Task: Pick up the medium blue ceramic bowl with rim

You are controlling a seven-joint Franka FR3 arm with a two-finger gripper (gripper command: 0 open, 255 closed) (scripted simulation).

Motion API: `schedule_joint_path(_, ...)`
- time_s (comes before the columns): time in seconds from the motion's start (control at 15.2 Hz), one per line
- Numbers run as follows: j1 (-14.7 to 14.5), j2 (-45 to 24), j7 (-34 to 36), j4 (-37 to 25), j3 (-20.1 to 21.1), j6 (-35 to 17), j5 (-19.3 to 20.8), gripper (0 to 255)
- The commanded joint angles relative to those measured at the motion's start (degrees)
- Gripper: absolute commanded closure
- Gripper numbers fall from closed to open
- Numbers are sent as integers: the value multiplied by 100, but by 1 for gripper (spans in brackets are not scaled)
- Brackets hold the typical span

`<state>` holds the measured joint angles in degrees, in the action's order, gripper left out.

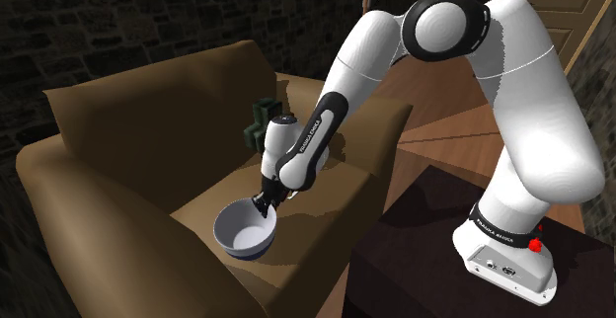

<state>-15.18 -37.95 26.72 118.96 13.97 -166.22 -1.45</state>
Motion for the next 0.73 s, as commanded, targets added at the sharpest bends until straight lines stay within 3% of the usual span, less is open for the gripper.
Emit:
schedule_joint_path(0.0,0,-6,-1,0,-1,-7,1,255)
schedule_joint_path(0.66,34,217,9,72,44,141,-27,255)
